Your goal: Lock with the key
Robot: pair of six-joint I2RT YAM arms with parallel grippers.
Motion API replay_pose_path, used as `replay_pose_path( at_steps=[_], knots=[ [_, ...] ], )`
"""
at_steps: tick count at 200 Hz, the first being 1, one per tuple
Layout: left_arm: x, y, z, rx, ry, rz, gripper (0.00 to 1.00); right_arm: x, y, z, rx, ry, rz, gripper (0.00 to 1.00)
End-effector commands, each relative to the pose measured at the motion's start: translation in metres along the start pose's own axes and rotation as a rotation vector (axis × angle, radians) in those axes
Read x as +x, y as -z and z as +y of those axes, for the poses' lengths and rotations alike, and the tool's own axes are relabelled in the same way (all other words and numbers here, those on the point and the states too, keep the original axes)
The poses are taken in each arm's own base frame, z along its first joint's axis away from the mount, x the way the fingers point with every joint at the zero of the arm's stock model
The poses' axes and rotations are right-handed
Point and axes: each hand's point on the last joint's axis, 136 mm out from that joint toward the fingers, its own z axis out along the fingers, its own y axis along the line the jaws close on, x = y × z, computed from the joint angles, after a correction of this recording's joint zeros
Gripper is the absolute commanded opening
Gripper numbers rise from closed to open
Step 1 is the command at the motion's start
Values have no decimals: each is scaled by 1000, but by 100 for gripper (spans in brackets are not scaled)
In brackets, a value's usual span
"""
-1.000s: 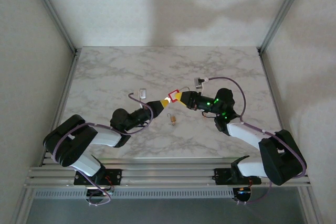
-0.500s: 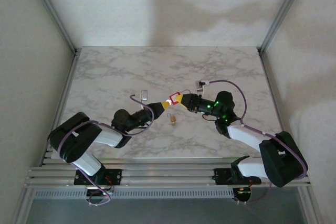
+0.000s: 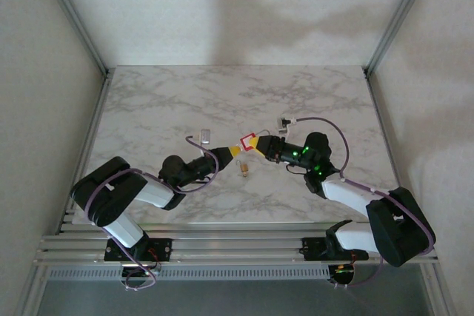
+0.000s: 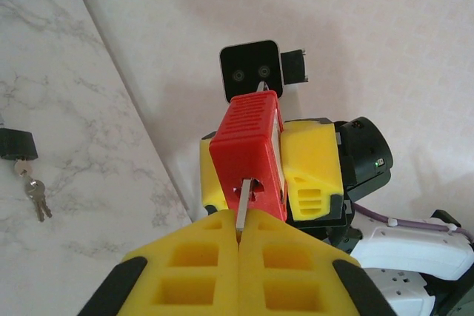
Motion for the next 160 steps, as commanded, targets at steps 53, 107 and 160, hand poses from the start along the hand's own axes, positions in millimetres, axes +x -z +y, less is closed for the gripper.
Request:
replay_pose_path(
  at_steps=[53, 107, 160],
  knots=[
    [-24, 20, -30, 132, -54, -137, 0, -37, 19, 8, -6, 56, -204, 0],
    [-24, 23, -27, 122, -49, -148, 0, -41, 23, 5, -8, 38, -229, 0],
    [-24, 23, -27, 121, -50, -150, 0, -43, 25, 6, -18, 35, -241, 0]
  ],
)
